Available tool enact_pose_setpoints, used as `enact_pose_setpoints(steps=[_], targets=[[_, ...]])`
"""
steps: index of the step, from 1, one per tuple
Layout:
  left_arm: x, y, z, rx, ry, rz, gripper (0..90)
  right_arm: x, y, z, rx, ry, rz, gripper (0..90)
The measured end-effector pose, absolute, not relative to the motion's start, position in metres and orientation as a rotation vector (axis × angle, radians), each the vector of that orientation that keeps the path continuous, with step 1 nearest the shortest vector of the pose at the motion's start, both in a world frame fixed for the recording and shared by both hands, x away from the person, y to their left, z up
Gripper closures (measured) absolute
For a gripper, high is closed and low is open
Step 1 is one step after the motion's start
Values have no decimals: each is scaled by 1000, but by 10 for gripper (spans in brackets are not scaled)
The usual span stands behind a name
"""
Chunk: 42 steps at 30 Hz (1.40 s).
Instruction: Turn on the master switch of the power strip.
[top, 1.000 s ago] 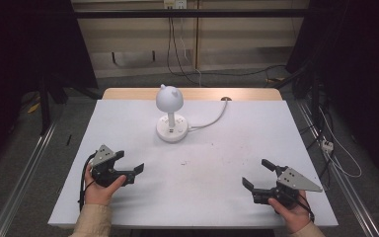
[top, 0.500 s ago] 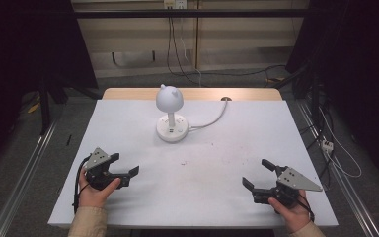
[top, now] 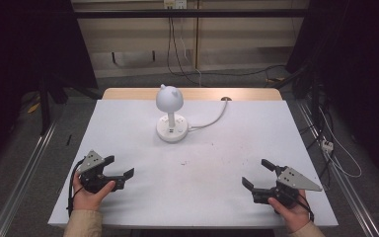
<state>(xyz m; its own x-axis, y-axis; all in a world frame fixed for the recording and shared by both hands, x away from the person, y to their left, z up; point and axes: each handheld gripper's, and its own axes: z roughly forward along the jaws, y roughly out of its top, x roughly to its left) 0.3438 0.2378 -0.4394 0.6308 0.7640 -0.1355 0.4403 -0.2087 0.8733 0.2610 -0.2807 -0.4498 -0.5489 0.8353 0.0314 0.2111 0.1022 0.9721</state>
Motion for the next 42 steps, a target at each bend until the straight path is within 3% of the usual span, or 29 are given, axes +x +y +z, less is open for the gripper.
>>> enact_pose_setpoints(steps=[42], targets=[[330,261,-443,1808,994,405,71,261,-282,-449,1026,1835,1480,74]])
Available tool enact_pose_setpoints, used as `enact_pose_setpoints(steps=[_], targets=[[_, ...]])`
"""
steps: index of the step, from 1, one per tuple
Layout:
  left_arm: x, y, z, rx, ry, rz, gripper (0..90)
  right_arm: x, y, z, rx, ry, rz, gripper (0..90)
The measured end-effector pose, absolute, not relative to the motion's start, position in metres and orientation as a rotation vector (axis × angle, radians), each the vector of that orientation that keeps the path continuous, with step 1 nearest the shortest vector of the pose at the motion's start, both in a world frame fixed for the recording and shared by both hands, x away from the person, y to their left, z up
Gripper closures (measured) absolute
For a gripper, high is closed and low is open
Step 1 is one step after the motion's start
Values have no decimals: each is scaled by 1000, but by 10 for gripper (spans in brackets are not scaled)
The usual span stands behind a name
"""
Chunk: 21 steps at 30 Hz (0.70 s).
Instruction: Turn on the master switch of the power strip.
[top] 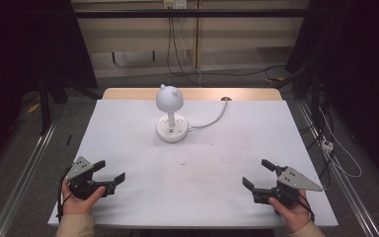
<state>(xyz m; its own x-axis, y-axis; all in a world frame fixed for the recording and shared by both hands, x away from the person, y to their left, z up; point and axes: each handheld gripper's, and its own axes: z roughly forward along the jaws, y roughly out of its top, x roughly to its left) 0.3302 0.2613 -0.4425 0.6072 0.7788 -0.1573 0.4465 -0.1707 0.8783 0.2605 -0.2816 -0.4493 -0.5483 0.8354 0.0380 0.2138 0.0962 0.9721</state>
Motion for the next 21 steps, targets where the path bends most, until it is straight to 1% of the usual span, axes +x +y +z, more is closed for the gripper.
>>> enact_pose_setpoints(steps=[21], targets=[[329,260,-444,1833,981,407,71,262,-284,-449,1047,1828,1485,73]])
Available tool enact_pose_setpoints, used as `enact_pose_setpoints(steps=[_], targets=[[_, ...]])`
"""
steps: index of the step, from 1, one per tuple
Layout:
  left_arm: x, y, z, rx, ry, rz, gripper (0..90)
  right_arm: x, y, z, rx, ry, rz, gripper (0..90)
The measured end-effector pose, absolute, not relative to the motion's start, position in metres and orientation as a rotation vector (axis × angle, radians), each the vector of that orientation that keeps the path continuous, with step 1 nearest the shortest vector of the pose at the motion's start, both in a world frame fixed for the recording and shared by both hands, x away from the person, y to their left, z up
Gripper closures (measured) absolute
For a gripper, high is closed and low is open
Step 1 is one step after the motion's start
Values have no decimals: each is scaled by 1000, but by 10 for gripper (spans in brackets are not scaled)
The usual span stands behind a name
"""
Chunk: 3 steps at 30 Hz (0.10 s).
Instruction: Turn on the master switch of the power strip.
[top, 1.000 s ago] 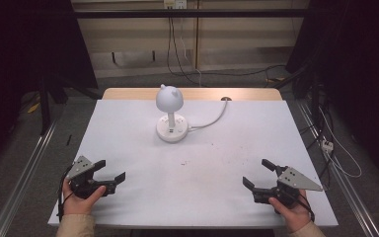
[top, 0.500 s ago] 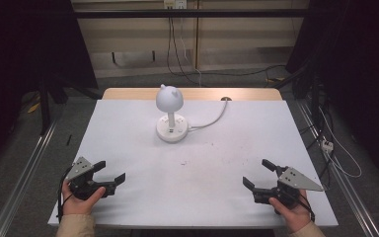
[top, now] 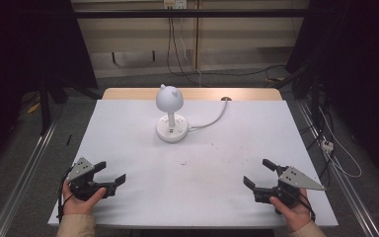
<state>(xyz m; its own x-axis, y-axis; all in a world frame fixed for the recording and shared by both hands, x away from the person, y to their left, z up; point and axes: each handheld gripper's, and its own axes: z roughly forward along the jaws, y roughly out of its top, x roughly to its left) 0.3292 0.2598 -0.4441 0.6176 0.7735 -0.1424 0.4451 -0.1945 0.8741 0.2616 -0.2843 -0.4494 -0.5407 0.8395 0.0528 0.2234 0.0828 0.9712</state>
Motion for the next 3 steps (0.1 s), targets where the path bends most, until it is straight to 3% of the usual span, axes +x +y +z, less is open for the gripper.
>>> enact_pose_setpoints(steps=[3], targets=[[329,259,-444,1834,983,406,72,262,-284,-450,1048,1831,1484,73]])
